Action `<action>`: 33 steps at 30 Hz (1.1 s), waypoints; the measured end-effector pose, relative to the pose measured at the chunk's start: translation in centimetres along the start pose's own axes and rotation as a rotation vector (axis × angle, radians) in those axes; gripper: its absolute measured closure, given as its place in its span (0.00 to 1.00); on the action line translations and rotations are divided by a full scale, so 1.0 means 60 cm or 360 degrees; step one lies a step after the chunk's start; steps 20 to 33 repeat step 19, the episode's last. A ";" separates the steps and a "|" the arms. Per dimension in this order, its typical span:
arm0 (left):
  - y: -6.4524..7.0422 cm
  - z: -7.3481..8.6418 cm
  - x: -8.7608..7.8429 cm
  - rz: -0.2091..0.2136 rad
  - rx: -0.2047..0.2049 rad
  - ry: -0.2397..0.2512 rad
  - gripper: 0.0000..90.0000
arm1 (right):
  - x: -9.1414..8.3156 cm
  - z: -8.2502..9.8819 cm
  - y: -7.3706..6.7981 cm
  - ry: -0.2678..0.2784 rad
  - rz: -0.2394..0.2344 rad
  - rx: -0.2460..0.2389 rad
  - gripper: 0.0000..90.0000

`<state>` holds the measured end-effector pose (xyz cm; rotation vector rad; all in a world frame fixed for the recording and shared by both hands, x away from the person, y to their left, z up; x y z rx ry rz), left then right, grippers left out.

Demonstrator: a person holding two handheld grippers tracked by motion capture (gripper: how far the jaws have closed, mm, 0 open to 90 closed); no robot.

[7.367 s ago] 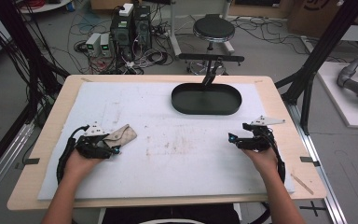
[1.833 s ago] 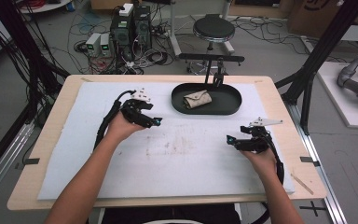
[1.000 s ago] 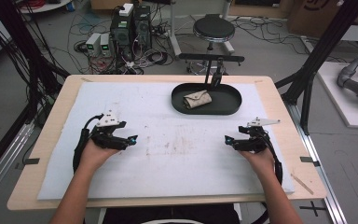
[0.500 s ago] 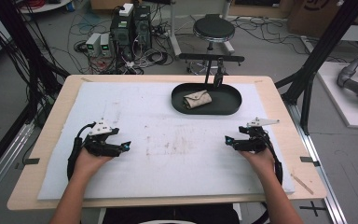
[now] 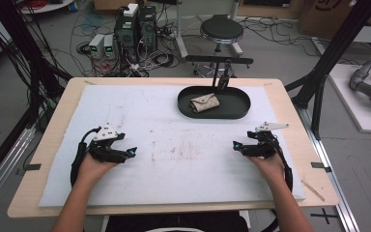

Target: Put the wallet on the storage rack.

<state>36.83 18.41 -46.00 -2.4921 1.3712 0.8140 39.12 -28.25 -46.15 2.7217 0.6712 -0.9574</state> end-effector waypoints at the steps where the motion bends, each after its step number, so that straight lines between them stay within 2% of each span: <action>1: 0.000 0.000 0.000 -0.0001 0.0002 0.0001 0.27 | 0.000 0.000 0.001 -0.0004 -0.0004 0.0002 0.20; 6: 0.000 0.002 0.002 -0.0007 -0.0008 -0.0003 0.27 | 0.002 0.000 0.003 0.0000 -0.0015 0.0017 0.20; 10: -0.002 0.007 0.003 -0.0008 -0.0013 -0.0038 0.27 | 0.004 0.001 0.003 -0.0007 -0.0011 0.0016 0.20; 33: -0.002 0.008 0.004 -0.0004 -0.0031 -0.0034 0.27 | 0.004 -0.001 0.006 0.0008 -0.0004 0.0025 0.20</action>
Point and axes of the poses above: each handheld gripper's, and its own axes: x roughly forward along the jaws, z roughly out of its underside, y roughly to its right, the point moved 5 cm from there along x, roughly forward along the jaws, and after that the axes turned 11 degrees about z, right-handed, at the moved point
